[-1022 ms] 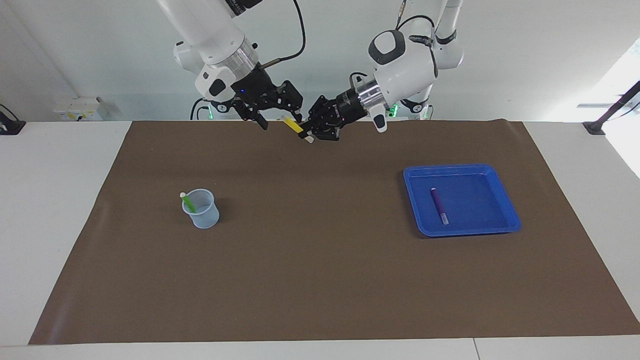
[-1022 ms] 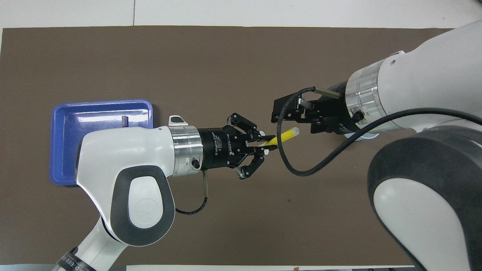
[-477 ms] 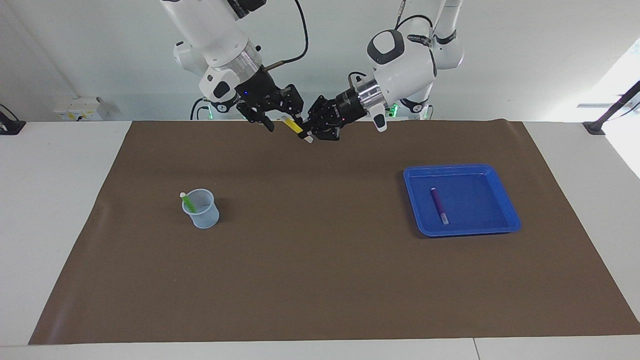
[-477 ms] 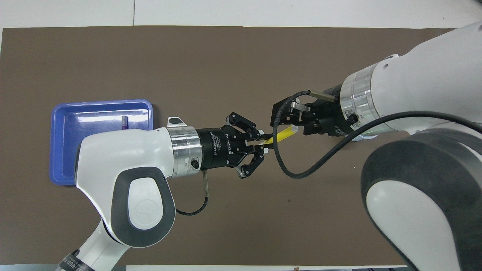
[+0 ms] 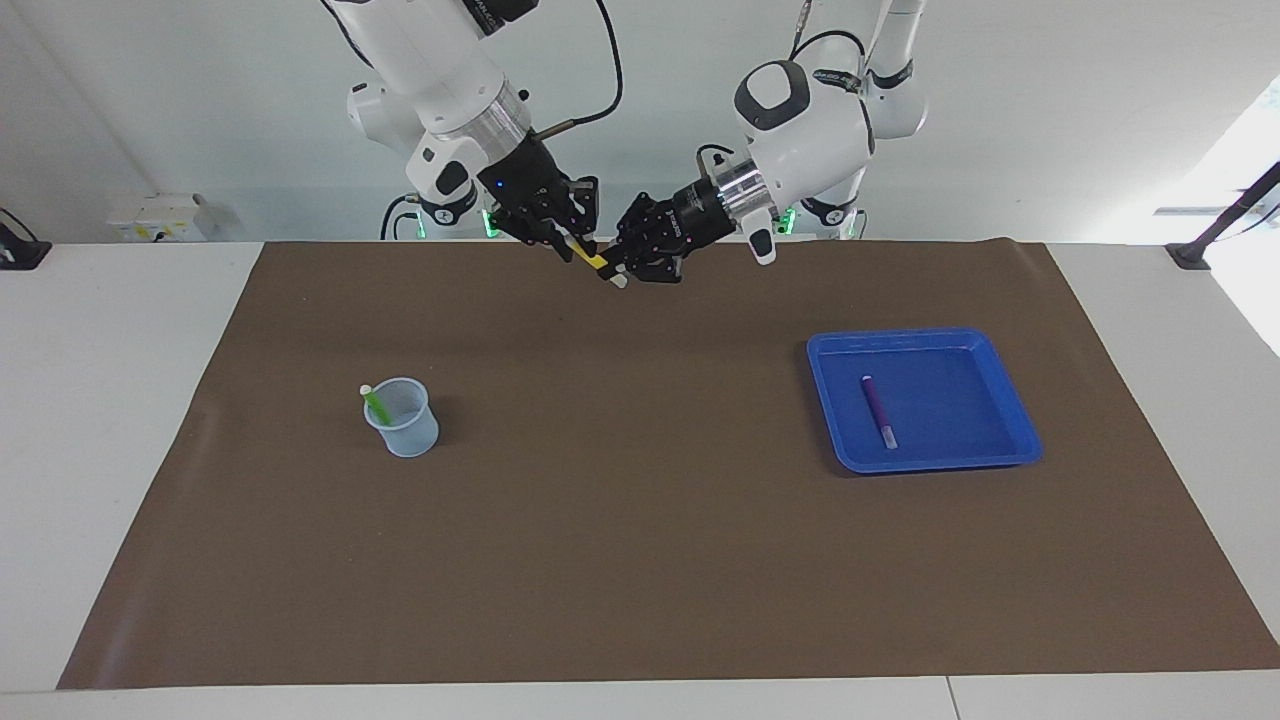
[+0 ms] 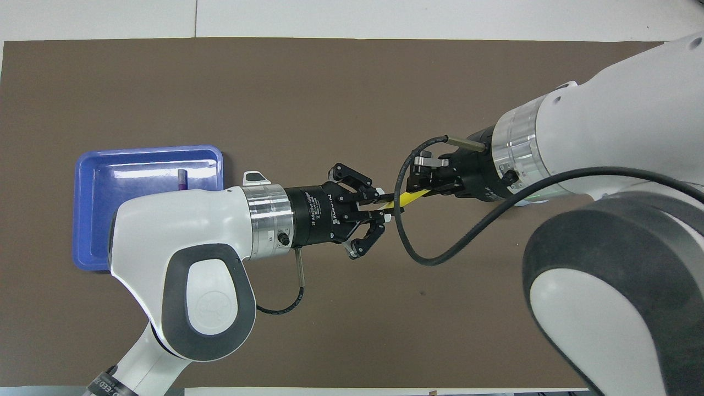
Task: Transfer and insert pens with both arms
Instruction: 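Close the right gripper on the yellow pen and open the left gripper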
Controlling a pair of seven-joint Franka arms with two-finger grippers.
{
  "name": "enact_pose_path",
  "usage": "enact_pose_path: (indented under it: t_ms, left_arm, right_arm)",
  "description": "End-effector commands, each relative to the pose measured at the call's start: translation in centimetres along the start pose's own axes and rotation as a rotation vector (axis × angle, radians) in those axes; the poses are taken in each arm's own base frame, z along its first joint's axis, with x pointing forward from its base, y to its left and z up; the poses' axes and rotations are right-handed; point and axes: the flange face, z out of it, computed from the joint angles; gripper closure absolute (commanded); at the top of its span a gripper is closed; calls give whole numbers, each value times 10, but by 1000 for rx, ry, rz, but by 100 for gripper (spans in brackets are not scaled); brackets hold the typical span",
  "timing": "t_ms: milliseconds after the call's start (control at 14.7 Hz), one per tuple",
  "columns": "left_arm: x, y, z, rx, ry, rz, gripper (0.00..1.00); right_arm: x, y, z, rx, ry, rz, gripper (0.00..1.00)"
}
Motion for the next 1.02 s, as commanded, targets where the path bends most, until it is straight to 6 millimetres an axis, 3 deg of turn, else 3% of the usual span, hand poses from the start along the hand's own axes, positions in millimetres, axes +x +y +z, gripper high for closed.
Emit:
enact_pose_path:
  t_ms: [0, 204, 341, 477, 818, 954]
  left_arm:
    - [3, -9, -8, -29, -14, -26, 100]
    - [2, -8, -8, -46, -18, -25, 100]
    - [-4, -22, 0, -57, -15, 16, 2]
    - [0, -23, 1, -103, -7, 10, 0]
    - [11, -14, -5, -116, 2, -16, 0]
    - [19, 0, -17, -131, 12, -25, 0]
  right_arm:
    - [-6, -1, -3, 13, 13, 11, 100]
    - [-4, 1, -3, 4, 20, -2, 100]
    - [5, 8, -7, -23, 69, -9, 100]
    - [12, 17, -9, -57, 102, -49, 100]
    - [34, 95, -15, -211, 125, -223, 100]
    - [37, 123, -12, -299, 153, -312, 100]
